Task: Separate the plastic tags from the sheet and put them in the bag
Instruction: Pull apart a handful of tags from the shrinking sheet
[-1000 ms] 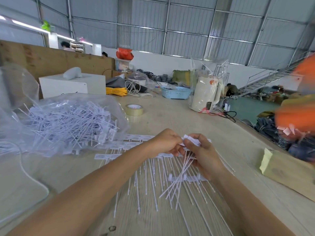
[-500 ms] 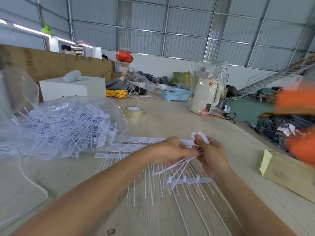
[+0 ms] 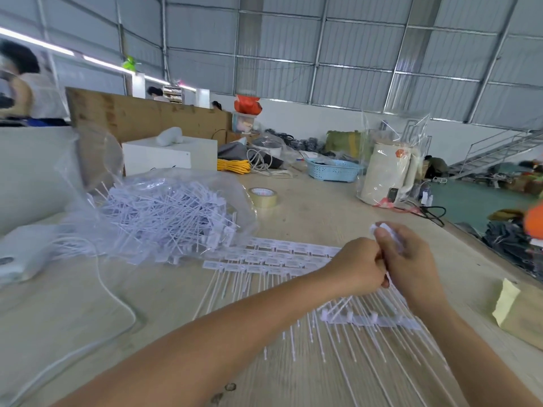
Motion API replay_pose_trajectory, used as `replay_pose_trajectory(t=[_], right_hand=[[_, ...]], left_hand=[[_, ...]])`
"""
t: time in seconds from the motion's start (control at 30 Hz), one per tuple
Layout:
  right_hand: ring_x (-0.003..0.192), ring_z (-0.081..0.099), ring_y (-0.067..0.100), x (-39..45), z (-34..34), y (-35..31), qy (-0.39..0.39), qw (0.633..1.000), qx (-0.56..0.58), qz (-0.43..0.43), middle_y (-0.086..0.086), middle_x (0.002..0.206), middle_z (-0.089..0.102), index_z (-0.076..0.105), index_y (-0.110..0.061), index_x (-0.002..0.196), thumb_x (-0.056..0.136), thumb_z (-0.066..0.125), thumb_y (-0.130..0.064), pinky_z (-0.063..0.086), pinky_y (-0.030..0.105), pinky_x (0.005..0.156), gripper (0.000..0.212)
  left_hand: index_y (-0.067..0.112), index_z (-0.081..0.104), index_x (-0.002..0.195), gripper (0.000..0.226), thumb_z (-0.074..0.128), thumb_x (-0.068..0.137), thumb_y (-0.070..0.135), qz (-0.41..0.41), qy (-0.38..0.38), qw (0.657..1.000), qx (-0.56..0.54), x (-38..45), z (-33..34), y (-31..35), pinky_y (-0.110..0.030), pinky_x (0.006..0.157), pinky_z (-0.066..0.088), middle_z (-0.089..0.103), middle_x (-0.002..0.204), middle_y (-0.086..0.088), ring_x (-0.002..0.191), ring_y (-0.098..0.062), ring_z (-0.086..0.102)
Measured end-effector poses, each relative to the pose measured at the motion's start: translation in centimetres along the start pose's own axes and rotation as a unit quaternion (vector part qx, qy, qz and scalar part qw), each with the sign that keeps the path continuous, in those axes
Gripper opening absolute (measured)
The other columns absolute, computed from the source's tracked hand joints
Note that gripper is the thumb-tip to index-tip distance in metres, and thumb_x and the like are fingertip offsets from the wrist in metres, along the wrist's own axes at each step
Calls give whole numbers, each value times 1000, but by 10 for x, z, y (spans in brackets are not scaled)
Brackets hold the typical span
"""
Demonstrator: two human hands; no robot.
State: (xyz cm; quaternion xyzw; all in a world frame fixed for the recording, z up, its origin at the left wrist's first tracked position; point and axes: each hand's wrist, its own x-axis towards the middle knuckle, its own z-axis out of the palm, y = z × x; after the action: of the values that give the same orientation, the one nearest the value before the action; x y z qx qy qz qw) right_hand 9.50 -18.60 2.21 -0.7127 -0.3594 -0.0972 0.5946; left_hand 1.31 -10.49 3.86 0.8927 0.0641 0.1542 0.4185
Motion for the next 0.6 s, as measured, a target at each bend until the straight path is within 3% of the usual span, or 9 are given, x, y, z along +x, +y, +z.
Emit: replay_pose_trajectory(t=[0.07,0.13,0.27,0.43,0.5,0.6], right_hand=[[67,61,3,0,9,-6,-31,999,-16,-6,-10,75,63,61,-16,99,93,55,-26,48,22,63,13],[73,59,18,2,21,-15,-83,996,-28,-19,-1,77,64,64,-12,92,93,56,-24,47,34,73,15],[89,61,28,10,60,-42,-151,985,-57,-53,8,94,66,64,-8,99,91,59,-19,49,43,84,15],[94,53,18,15,138,-87,-165,977,-58,-123,-2,101,55,51,-18,123,89,61,-26,37,26,77,37],[102,50,23,13,165,-100,-142,970,-80,-181,5,110,54,51,-20,128,90,60,-28,39,32,84,39],[126,32,33,15,194,-106,-100,931,-241,-257,12,136,37,64,-29,113,91,58,-30,35,48,98,23]], left_hand=[[-8,58,85,20,42,93,1,-2,18,999,33,-8,-8,-4,-35,72,50,67,91,-26,85,-30,66],[-10,59,86,19,42,92,-2,0,41,996,79,-19,-23,-12,-43,77,51,65,94,-29,89,-38,62],[-10,59,95,18,44,91,-1,-1,81,977,196,-43,-68,-30,-39,79,48,62,99,-26,93,-37,60],[5,63,105,22,44,94,8,-87,121,943,298,-81,-144,-56,-41,88,48,62,112,-14,102,-30,58],[6,63,102,23,43,95,11,-128,136,934,305,-98,-177,-71,-37,87,46,62,112,-12,103,-28,57],[0,61,106,28,38,98,12,-190,144,915,326,-117,-211,-98,-32,90,42,59,117,-13,110,-28,53]])
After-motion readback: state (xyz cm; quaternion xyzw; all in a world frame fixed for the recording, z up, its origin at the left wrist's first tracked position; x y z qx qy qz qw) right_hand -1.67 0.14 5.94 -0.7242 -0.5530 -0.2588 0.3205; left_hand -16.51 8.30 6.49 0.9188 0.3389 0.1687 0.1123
